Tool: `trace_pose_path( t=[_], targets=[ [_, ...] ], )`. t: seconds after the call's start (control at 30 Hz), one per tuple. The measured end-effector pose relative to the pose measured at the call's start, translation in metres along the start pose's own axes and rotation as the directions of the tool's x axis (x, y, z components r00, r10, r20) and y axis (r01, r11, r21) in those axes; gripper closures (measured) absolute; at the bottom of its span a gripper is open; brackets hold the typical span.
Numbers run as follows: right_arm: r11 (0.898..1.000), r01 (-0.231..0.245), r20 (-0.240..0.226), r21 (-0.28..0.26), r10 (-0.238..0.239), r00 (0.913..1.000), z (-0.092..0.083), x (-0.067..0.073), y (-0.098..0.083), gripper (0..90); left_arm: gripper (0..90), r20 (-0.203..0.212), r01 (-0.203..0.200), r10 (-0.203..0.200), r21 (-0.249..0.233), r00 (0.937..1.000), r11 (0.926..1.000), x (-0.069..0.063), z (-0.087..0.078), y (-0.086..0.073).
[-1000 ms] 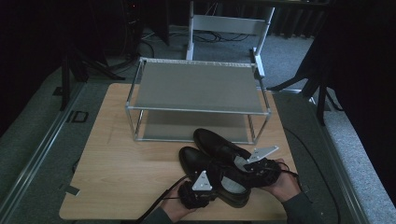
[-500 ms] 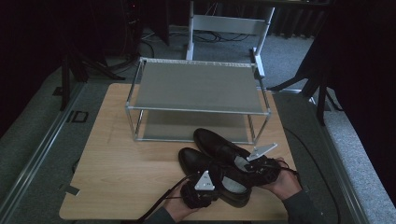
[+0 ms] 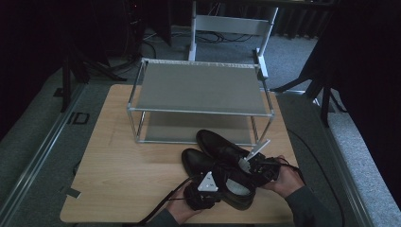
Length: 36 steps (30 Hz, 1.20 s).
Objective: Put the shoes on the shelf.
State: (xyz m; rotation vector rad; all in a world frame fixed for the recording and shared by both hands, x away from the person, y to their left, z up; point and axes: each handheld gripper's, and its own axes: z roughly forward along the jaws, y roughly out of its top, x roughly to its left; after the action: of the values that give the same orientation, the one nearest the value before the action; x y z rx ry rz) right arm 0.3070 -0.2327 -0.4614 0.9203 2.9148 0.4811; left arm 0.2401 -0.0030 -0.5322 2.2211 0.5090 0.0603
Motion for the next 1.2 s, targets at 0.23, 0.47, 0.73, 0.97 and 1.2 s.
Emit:
trace_pose_path(
  t=[0.23, 0.47, 0.73, 0.97, 1.2],
  targets=[
    [0.997, -0.006, -0.034, 0.074, 0.008, 0.9994, 0.007, -0.002, 0.005, 48.5, 79.8, 0.002, 0.004, -0.004, -0.01, 1.0, 0.9999, 0.0, 0.0, 0.001],
    [0.98, -0.021, -0.031, 0.196, 0.027, 0.9992, 0.021, -0.006, 0.012, 64.7, 79.7, -0.008, -0.002, 0.002, -0.02, 1.0, 0.9998, -0.001, -0.001, 0.005],
    [0.979, -0.041, -0.072, 0.202, 0.057, 0.9957, 0.022, -0.009, 0.011, 75.4, 79.8, -0.014, 0.01, -0.01, -0.047, 0.9999, 0.9989, 0.002, -0.001, 0.006],
    [0.984, -0.045, -0.089, 0.17, 0.061, 0.9942, 0.021, -0.012, 0.008, 77.7, 79.8, -0.021, 0.021, -0.023, -0.067, 0.9995, 0.9975, 0.005, -0.001, 0.008],
    [0.989, -0.035, -0.095, 0.145, 0.049, 0.9942, 0.021, -0.013, 0.007, 77.9, 79.9, -0.025, 0.021, -0.023, -0.068, 0.9994, 0.9975, 0.006, -0.001, 0.008]
  ],
)
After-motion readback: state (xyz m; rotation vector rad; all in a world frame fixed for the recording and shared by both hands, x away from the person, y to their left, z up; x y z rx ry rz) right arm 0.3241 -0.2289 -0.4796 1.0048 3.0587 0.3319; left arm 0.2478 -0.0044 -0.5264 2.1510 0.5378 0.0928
